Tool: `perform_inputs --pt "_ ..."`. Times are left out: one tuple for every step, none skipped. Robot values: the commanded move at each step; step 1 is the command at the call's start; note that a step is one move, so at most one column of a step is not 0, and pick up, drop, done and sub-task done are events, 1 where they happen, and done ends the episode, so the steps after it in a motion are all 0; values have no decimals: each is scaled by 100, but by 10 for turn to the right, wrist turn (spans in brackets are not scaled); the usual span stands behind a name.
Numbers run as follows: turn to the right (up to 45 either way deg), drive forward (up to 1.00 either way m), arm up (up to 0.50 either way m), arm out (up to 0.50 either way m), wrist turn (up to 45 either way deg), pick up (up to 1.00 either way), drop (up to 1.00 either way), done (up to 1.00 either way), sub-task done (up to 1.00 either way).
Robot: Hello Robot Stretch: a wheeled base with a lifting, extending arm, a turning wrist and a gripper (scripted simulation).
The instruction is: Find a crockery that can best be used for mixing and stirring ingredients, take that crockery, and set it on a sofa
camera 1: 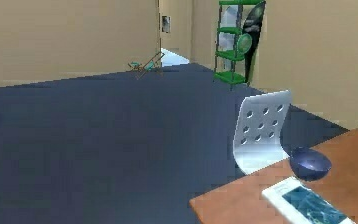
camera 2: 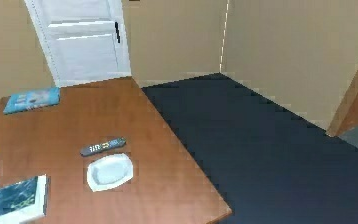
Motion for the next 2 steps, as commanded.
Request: perform_inputs --pt "450 0 0 0 0 0 0 0 0" --pt "450 0 0 0 0 0 0 0 0"
